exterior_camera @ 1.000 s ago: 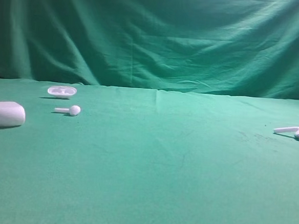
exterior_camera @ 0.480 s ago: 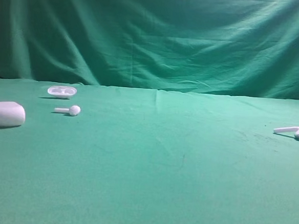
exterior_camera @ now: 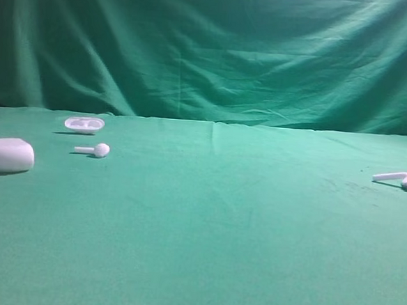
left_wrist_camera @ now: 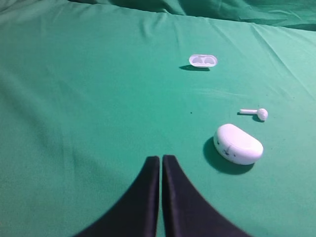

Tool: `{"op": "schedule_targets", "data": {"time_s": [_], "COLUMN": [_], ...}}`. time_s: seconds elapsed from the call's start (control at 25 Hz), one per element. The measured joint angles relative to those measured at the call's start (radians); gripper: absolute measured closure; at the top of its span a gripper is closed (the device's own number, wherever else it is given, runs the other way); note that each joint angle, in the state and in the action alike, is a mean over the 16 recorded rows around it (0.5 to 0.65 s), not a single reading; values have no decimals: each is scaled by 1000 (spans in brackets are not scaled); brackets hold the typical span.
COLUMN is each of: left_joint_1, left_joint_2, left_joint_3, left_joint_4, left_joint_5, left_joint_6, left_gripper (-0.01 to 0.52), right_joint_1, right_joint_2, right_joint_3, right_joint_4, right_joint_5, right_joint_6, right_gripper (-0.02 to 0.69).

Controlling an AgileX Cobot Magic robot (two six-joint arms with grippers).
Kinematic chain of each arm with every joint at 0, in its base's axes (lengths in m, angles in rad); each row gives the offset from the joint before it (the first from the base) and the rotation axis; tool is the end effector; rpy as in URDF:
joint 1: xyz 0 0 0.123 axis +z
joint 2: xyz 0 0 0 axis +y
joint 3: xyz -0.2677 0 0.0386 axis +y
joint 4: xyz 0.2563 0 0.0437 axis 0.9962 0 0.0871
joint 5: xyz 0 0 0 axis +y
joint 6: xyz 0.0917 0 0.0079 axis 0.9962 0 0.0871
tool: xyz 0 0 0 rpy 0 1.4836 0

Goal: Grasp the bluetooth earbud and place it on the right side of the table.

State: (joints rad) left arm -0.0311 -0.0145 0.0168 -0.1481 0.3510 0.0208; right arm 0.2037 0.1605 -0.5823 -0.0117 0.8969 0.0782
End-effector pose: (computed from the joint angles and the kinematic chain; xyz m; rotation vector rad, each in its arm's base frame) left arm 0.0767 -0.0071 0.1769 -0.0444 1.8351 -0.1515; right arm 0.0423 0.0079 0.3138 -0.1242 1.9586 0.1715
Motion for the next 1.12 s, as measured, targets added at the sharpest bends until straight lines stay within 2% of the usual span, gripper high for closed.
{"op": "schedule_targets", "data": {"time_s": [0.32, 0.52, 0.76, 1.12], "left_joint_1": [0, 0, 0, 0], "left_joint_2": [0, 0, 0, 0], "left_joint_3": [0, 0, 0, 0], "left_joint_4": [0, 0, 0, 0], "left_joint_5": [0, 0, 0, 0], "left_joint_6": [0, 0, 0, 0], "left_gripper": [514, 514, 514, 514], "right_joint_1": [-92, -125, -130, -131], "right_joint_2": [-111, -161, -172, -172], "right_joint_3": [318, 487, 585, 604], "right_joint_4": [-35, -36, -35, -34], "right_joint_5": [-300, -423, -477, -496], "right_joint_6": [-12, -12, -9, -6], "right_gripper": [665, 665, 665, 665]}}
